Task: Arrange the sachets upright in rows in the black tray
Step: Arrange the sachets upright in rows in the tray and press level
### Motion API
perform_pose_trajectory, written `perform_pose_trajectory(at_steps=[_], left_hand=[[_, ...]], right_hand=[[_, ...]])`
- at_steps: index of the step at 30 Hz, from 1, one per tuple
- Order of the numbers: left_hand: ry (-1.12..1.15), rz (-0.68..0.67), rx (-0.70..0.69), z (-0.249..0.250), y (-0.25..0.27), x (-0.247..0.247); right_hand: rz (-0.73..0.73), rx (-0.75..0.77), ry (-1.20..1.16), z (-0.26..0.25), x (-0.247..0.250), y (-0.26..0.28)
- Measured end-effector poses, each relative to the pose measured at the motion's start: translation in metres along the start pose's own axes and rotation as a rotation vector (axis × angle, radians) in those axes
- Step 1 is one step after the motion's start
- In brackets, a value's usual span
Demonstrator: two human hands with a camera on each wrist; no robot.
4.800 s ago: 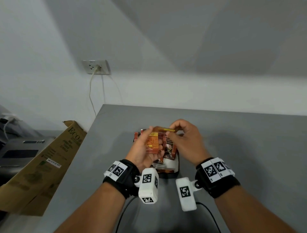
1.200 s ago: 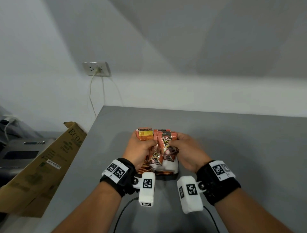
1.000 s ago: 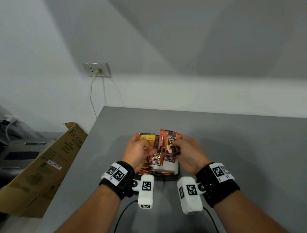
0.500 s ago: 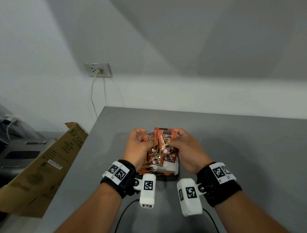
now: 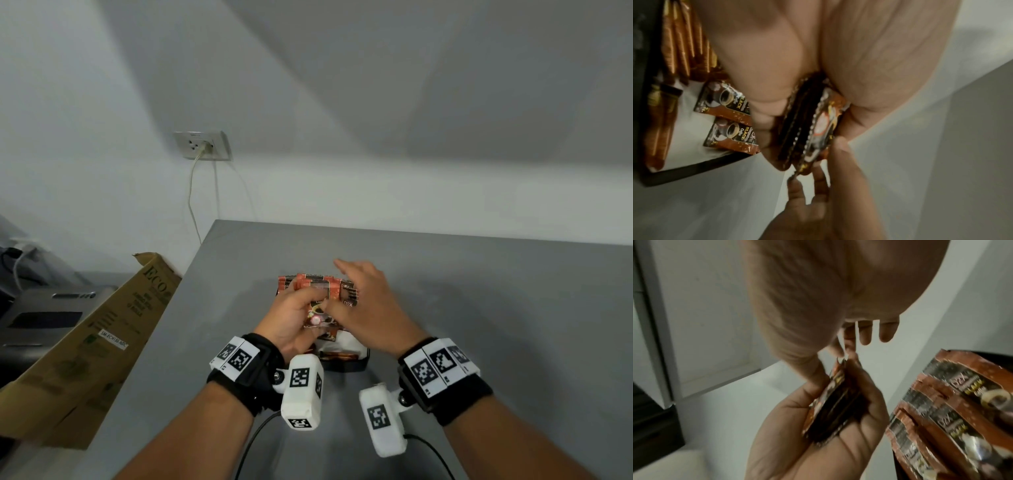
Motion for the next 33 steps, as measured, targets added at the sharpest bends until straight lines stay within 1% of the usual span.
perform_pose_trajectory(at_steps=[2,4,6,7,10,11,13,15,17,19,21,23,24,26,30,33], left_hand=[[0.028,-0.001,0.013,0.001,0.001,0.003],[0.042,-0.074,0.041,0.001,0.002,0.003],[0.007,-0.130,0.046,0.000,0.006,0.000],[-0.007,-0.129,0.041,0.000,0.007,-0.001],[-0.022,-0.111,0.023,-0.003,0.008,0.001],[-0.020,-0.111,0.019,-0.004,0.008,0.001],[0.003,-0.116,0.006,-0.004,0.009,0.000],[0.032,-0.107,-0.001,-0.004,0.010,0.000],[0.015,-0.115,-0.015,-0.003,0.010,0.001],[-0.035,-0.102,-0.026,-0.003,0.010,0.002],[-0.071,-0.097,-0.061,-0.001,0.009,0.005],[-0.113,-0.103,-0.099,0.001,0.008,0.006],[-0.151,-0.099,-0.110,0.001,0.008,0.006],[-0.219,-0.093,-0.135,0.002,0.006,0.007],[-0.308,-0.117,-0.177,0.001,0.005,0.006],[-0.341,-0.114,-0.195,0.001,0.005,0.005]], right_hand=[[-0.101,0.088,0.003,-0.004,0.006,0.003],[-0.153,0.213,0.175,-0.006,0.006,0.003],[-0.156,0.282,0.309,-0.005,0.002,-0.001],[-0.152,0.300,0.317,-0.004,-0.001,-0.003],[-0.135,0.346,0.240,-0.005,-0.003,-0.003],[-0.150,0.348,0.213,-0.006,-0.003,-0.002],[-0.184,0.329,0.188,-0.006,-0.004,0.000],[-0.174,0.334,0.198,-0.006,-0.008,0.000],[-0.172,0.328,0.203,-0.004,-0.013,-0.001],[-0.209,0.271,0.144,-0.003,-0.010,0.000],[-0.222,0.157,0.014,-0.004,-0.001,0.001],[-0.149,0.069,-0.115,-0.003,0.007,-0.002],[-0.102,0.037,-0.155,-0.001,0.009,-0.005],[-0.066,-0.009,-0.197,0.003,0.010,-0.008],[-0.092,-0.007,-0.198,0.004,0.006,-0.012],[-0.110,0.032,-0.089,0.002,0.007,-0.016]])
Point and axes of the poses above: each hand's wrist, its own y-axis away from the middle knuckle, its own x-axis out of the back of the hand, z = x × y, the point moved 1 cm from there along -y, towards the middle knuckle, and after that the axes turned 14 degrees about -x, right-handed, at the moved point
